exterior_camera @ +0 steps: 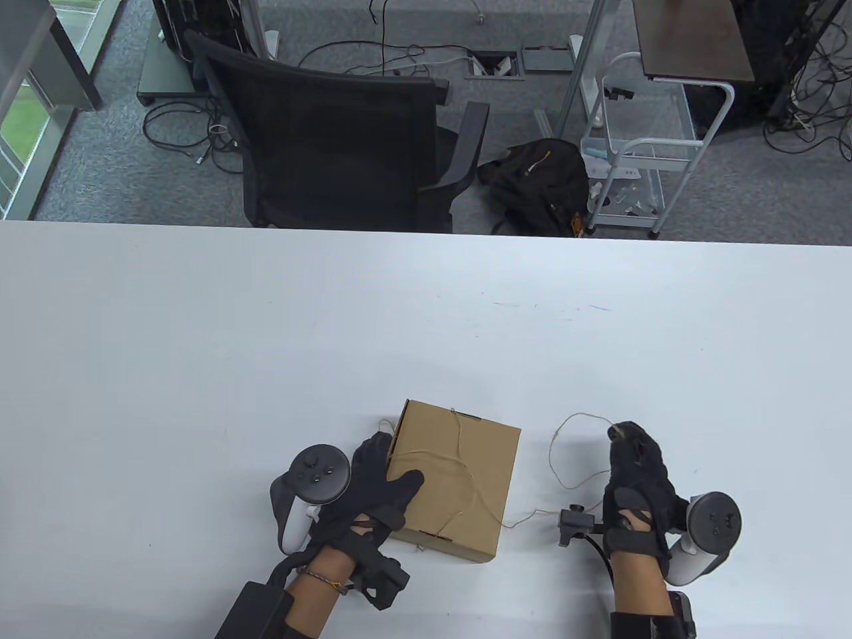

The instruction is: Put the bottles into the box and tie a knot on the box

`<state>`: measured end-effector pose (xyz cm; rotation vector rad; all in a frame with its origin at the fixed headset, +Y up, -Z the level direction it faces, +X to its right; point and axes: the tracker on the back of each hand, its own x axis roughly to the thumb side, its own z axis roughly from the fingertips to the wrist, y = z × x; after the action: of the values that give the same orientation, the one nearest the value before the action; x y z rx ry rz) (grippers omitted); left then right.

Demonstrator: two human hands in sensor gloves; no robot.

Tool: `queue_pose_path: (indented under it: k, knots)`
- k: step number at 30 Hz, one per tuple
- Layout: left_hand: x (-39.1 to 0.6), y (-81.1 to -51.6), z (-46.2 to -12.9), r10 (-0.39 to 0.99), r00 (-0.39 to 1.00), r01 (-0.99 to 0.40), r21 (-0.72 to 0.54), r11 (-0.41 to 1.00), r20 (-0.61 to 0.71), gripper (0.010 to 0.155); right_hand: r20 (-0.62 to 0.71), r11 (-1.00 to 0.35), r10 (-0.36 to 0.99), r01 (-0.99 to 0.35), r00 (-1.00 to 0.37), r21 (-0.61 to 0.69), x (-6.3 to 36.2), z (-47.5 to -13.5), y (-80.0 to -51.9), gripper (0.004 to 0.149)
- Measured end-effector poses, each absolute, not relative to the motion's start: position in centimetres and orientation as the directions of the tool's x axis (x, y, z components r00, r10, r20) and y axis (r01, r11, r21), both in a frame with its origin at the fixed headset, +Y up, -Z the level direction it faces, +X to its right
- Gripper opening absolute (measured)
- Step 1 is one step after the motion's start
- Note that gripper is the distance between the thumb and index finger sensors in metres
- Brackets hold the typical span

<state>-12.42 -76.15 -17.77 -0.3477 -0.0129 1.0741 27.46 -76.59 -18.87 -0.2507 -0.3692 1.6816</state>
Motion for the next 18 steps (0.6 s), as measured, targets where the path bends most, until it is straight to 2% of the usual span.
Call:
queue_pose_path:
  k: [3,4,5,6,7,8,9,10,11,13,15,16,18]
  knots:
    - [-12.4,-76.1,-17.8,0.861,0.483,-0.857,-0.285,0.429,-0.157,0.095,0.029,-0.216,0.971,-0.928,-0.236,-0.304,25.8,-19.1,-75.5,0.047]
    - [-12.4,-76.2,-17.8,0.862,0.482,-0.858,-0.285,0.428,-0.157,0.095,0.019,-0.262,0.960,-0.923,-0.278,-0.282,25.5,-19.1,-75.2,0.057]
    - [-12.5,-76.2,-17.7,0.863,0.480,-0.859,-0.285,0.425,-0.159,0.095,-0.007,-0.442,0.891,-0.863,-0.455,-0.246,24.8,-18.9,-74.7,0.066]
    - [-12.5,-76.2,-17.7,0.863,0.479,-0.859,-0.285,0.425,-0.159,0.095,0.009,-0.500,0.856,-0.832,-0.517,-0.240,24.6,-18.8,-74.4,0.070]
    - [-12.5,-76.1,-17.8,0.862,0.480,-0.859,-0.287,0.425,-0.161,0.095,0.051,-0.624,0.756,-0.741,-0.653,-0.246,23.8,-18.5,-73.5,0.074]
    - [-12.5,-76.1,-17.8,0.861,0.482,-0.857,-0.288,0.426,-0.162,0.095,0.074,-0.719,0.655,-0.650,-0.752,-0.246,23.3,-18.3,-72.6,0.075]
    - [-12.5,-76.1,-17.8,0.860,0.485,-0.856,-0.288,0.429,-0.160,0.095,0.083,-0.749,0.613,-0.611,-0.786,-0.255,22.9,-17.9,-72.0,0.066]
    - [-12.6,-76.0,-17.8,0.858,0.488,-0.855,-0.286,0.433,-0.162,0.095,0.171,-0.732,0.582,-0.604,-0.795,-0.314,22.2,-17.3,-71.2,0.046]
    - [-12.7,-76.0,-17.8,0.857,0.489,-0.856,-0.282,0.434,-0.165,0.095,0.206,-0.728,0.553,-0.588,-0.807,-0.351,21.9,-17.1,-70.8,0.040]
    - [-13.0,-75.8,-17.8,0.856,0.491,-0.857,-0.267,0.440,-0.165,0.092,0.236,-0.754,0.516,-0.567,-0.823,-0.331,21.2,-16.5,-70.2,0.045]
    - [-13.5,-75.7,-17.8,0.855,0.491,-0.859,-0.255,0.444,-0.165,0.085,0.367,-0.753,0.513,-0.612,-0.776,-0.243,20.0,-16.6,-70.5,0.057]
    - [-13.9,-75.6,-17.9,0.859,0.482,-0.867,-0.239,0.438,-0.174,0.081,0.427,-0.742,0.546,-0.653,-0.721,-0.152,19.2,-16.6,-70.9,0.063]
    - [-14.7,-75.5,-17.9,0.864,0.469,-0.878,-0.203,0.433,-0.183,0.070,0.517,-0.708,0.609,-0.706,-0.601,0.014,17.5,-16.7,-71.9,0.066]
